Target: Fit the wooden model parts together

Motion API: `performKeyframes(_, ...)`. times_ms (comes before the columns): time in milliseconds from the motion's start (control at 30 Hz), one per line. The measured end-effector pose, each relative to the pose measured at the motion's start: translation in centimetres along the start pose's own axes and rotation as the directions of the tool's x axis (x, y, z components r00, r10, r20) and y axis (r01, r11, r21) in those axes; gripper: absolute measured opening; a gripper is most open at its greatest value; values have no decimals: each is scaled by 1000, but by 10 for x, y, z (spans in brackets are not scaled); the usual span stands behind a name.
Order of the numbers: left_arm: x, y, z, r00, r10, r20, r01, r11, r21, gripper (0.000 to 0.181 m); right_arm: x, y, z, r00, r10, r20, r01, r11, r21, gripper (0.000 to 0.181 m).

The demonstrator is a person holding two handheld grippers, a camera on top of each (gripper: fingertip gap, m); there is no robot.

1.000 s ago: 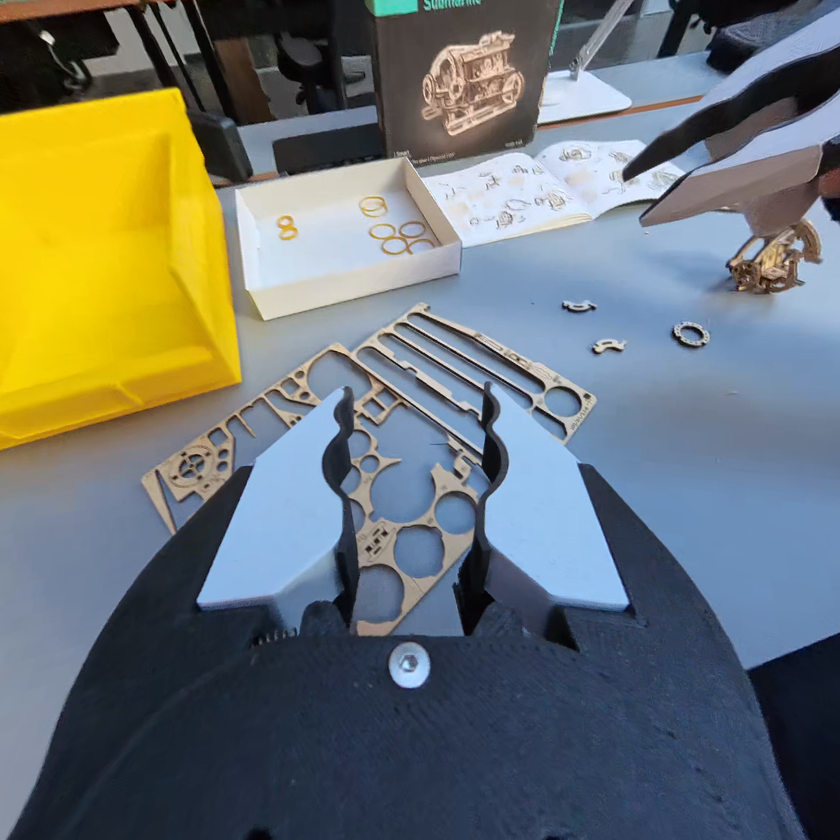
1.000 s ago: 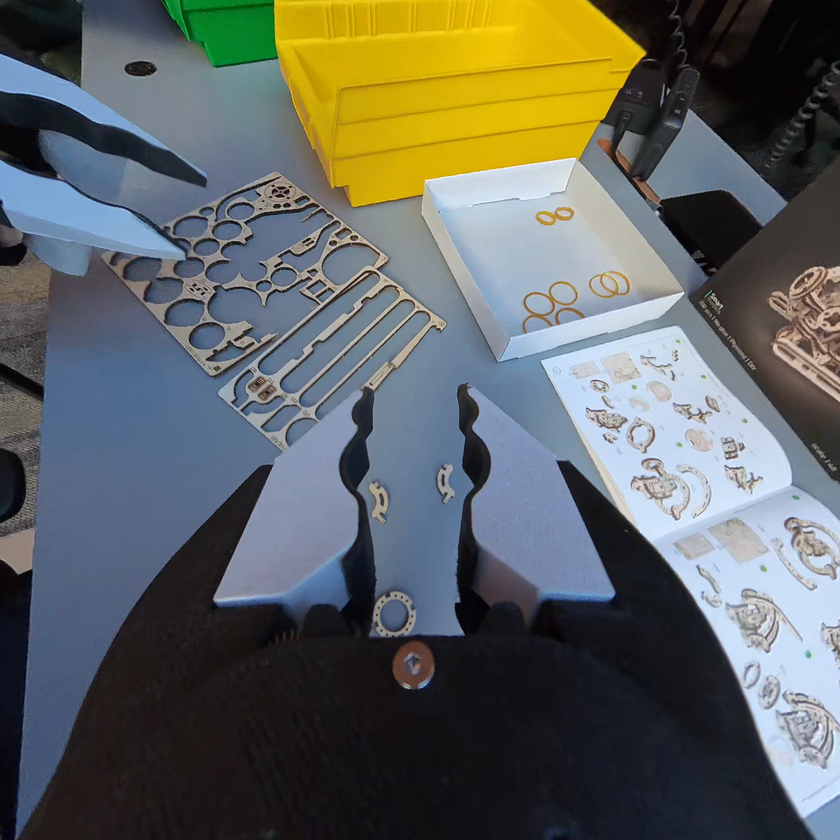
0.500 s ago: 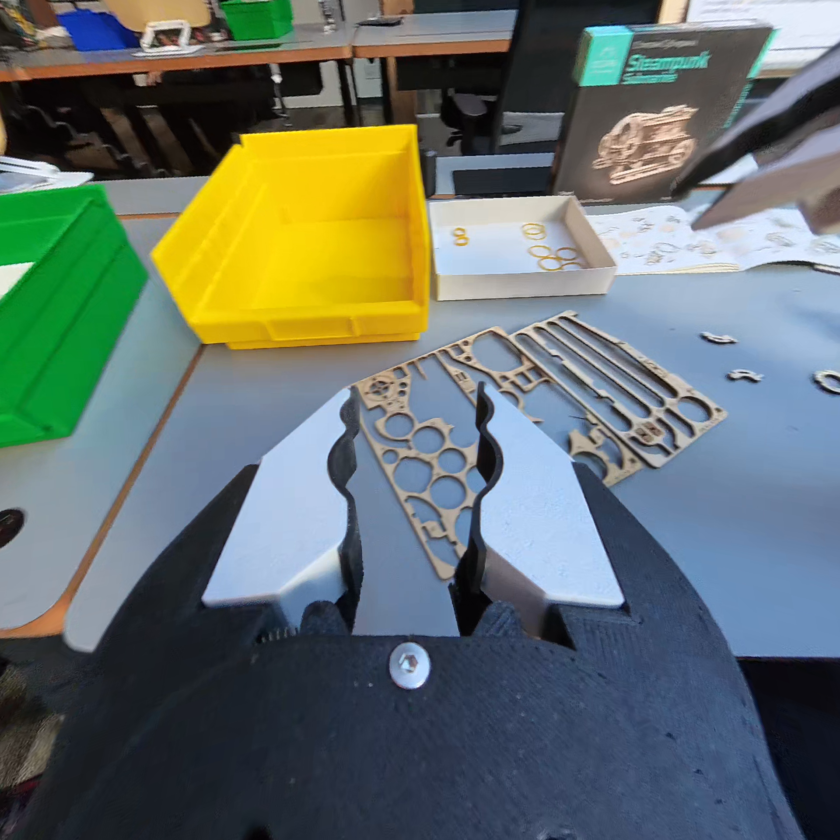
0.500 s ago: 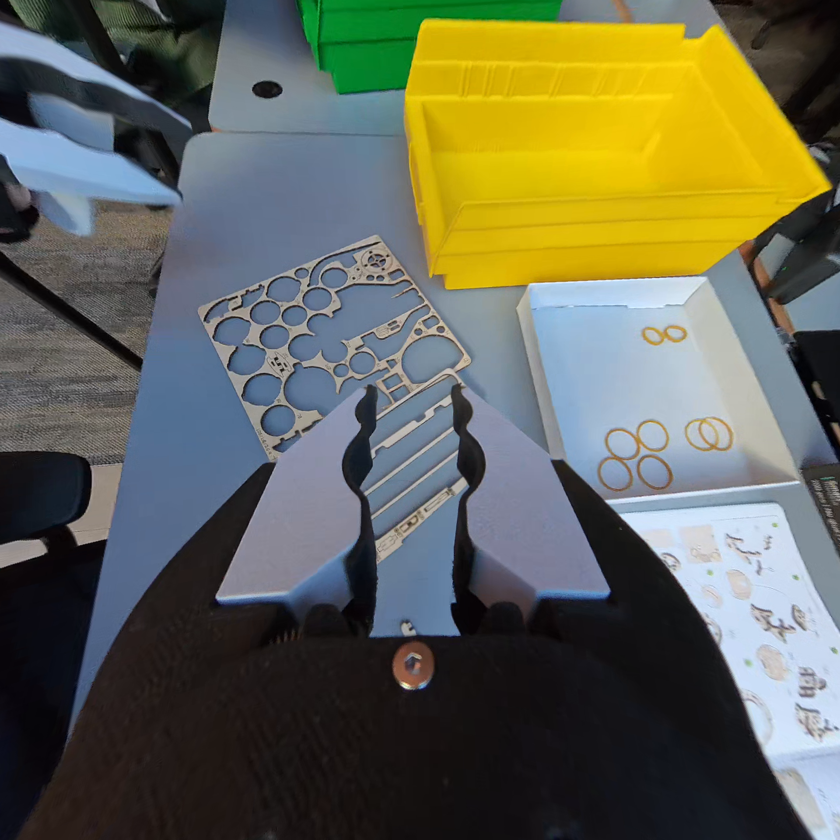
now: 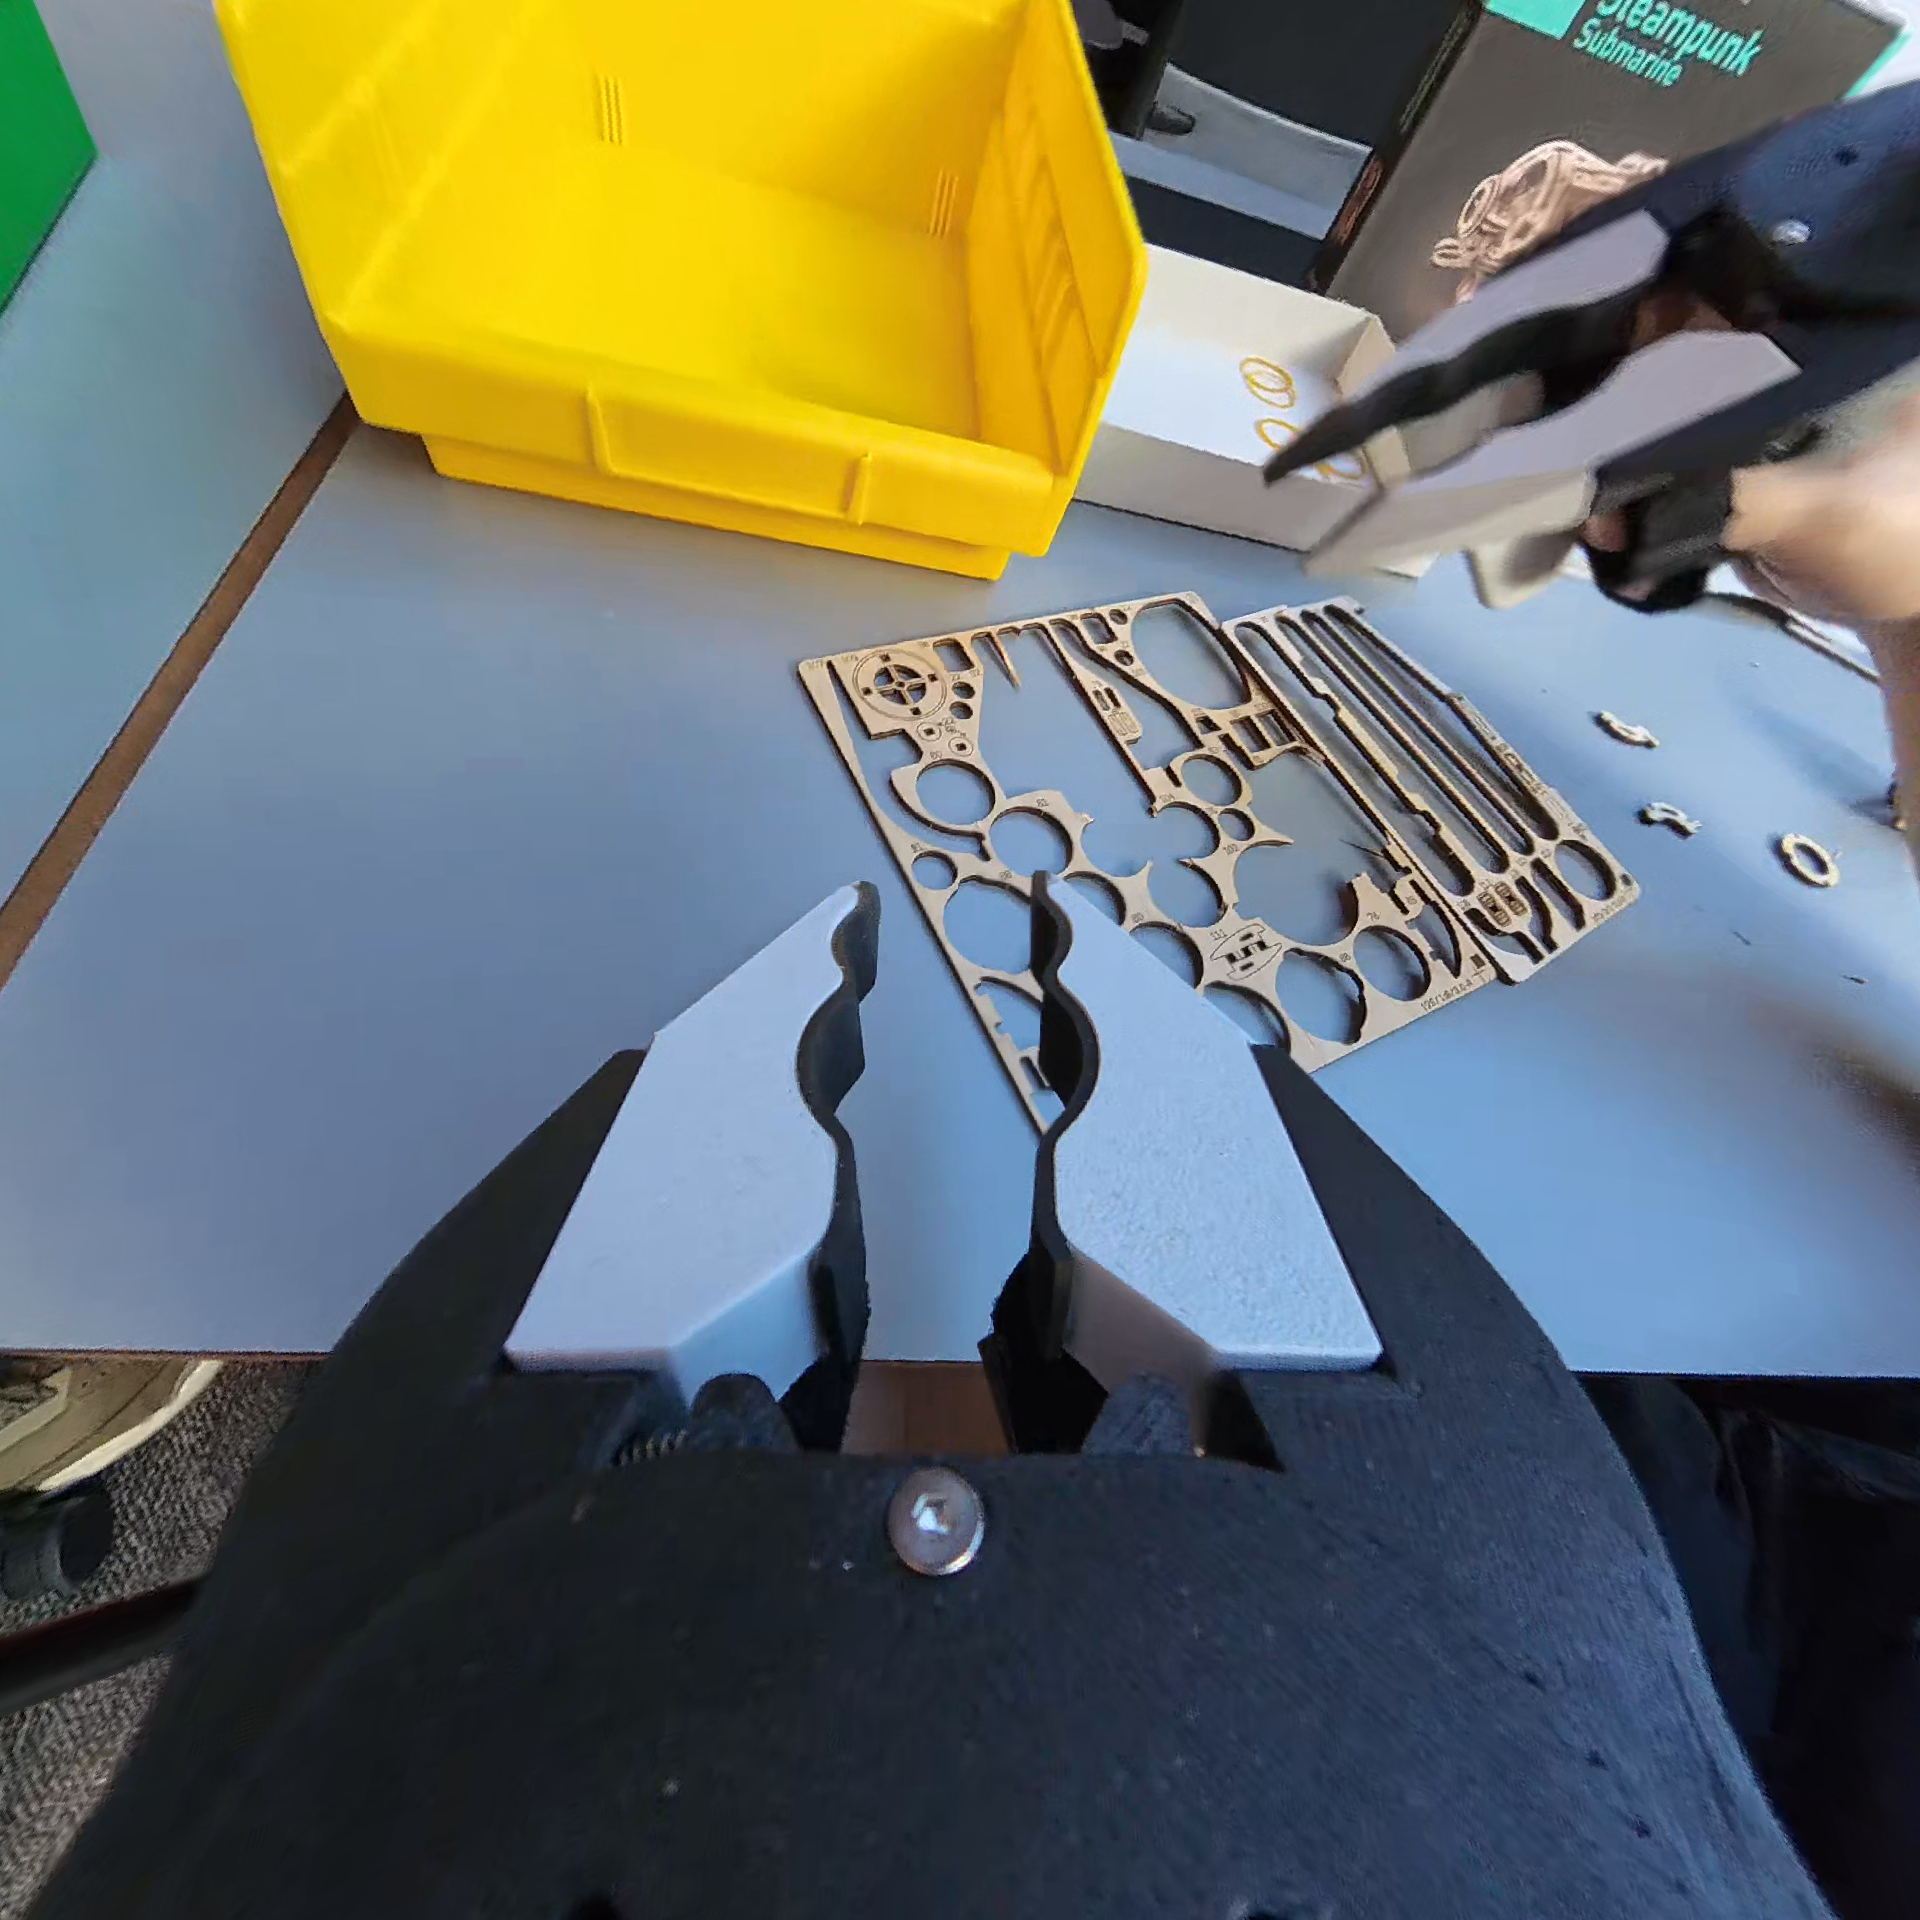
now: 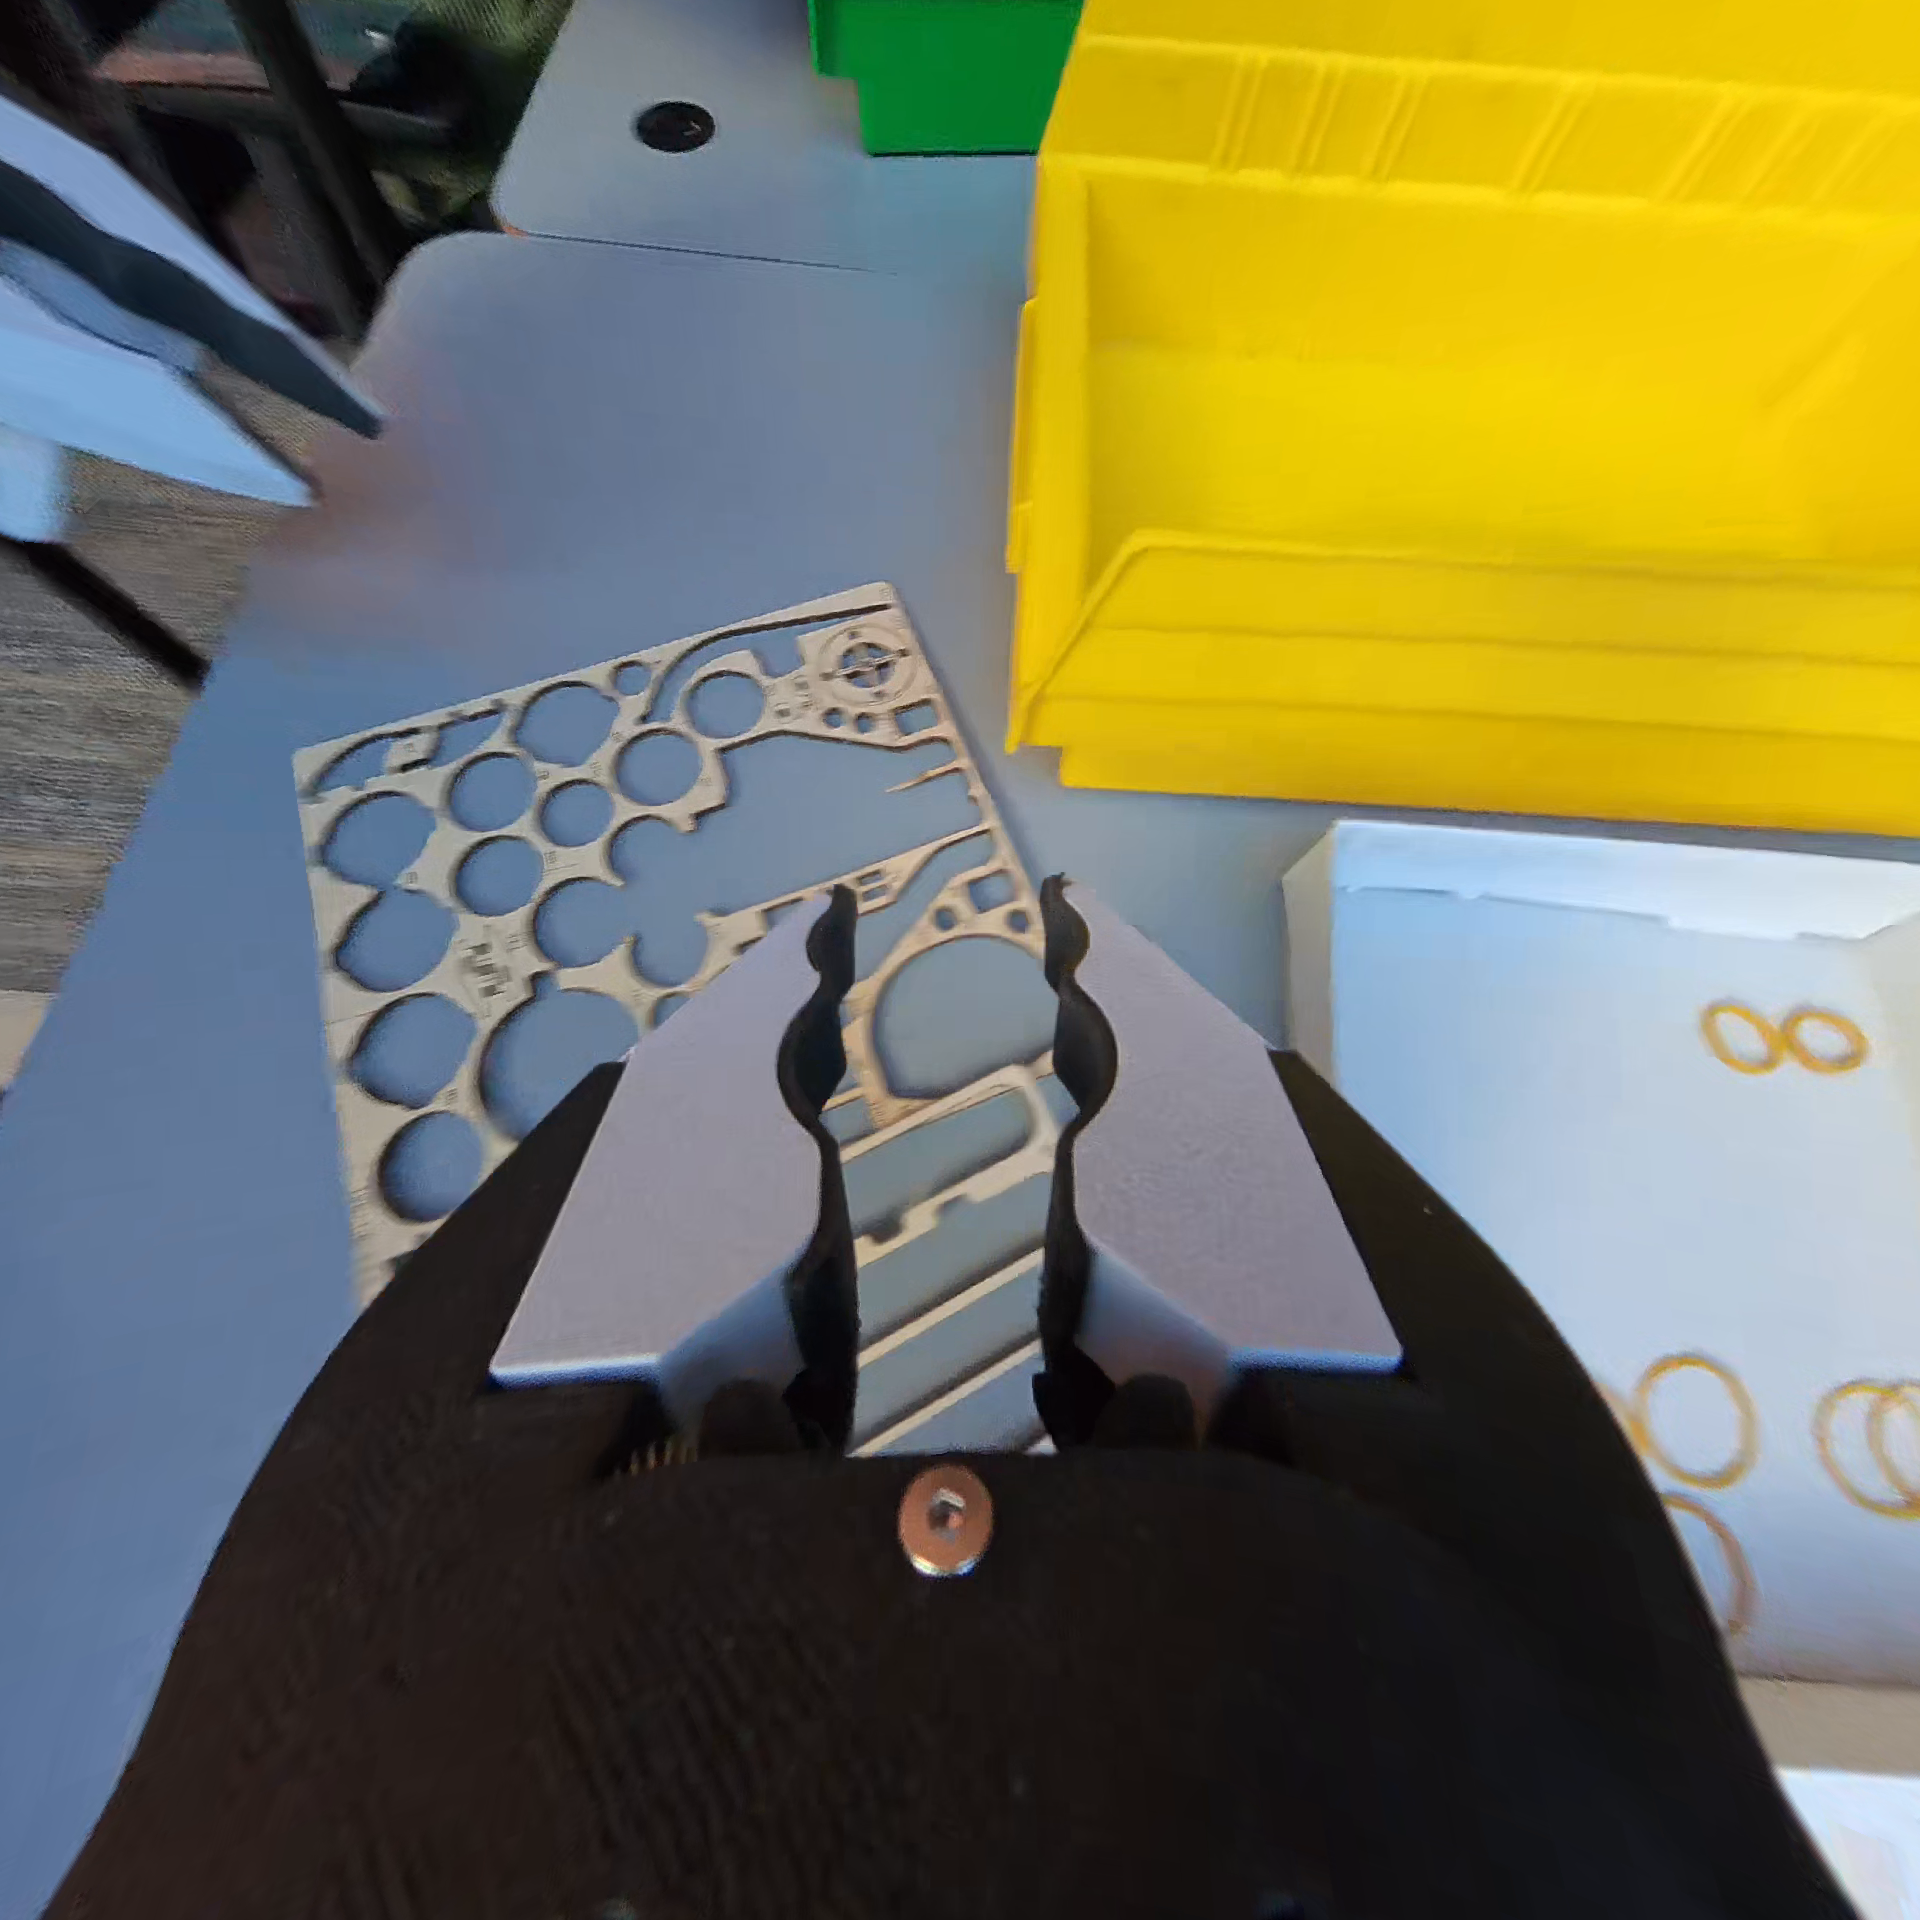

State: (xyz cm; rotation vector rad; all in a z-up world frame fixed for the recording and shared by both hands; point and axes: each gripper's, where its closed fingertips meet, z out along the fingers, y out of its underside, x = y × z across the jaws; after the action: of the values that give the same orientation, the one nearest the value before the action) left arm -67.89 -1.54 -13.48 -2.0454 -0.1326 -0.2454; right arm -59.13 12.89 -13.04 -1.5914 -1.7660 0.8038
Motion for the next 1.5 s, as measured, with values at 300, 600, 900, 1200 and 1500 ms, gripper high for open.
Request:
performKeyframes(300,-14,7,-1,995,71,77,-68,997,-39,28,29,26,27,992,-129,-6,127,981,-145,23)
performKeyframes(600,-1,-17,3,984,-74,-160,102,980,173,26,27,39,43,996,-20,86,30,992,-125,30)
performKeyframes(900,-7,-24,-11,940,-175,-294,249,939,239,28,20,44,45,990,-91,108,103,988,-113,2)
performKeyframes(1200,-15,-31,-13,862,-251,-442,405,864,300,76,-32,-9,-14,945,-322,-52,327,933,150,1)
performKeyframes(1500,55,-20,22,732,-244,-636,370,926,71,66,-62,1,-94,882,-416,-221,453,877,158,1)
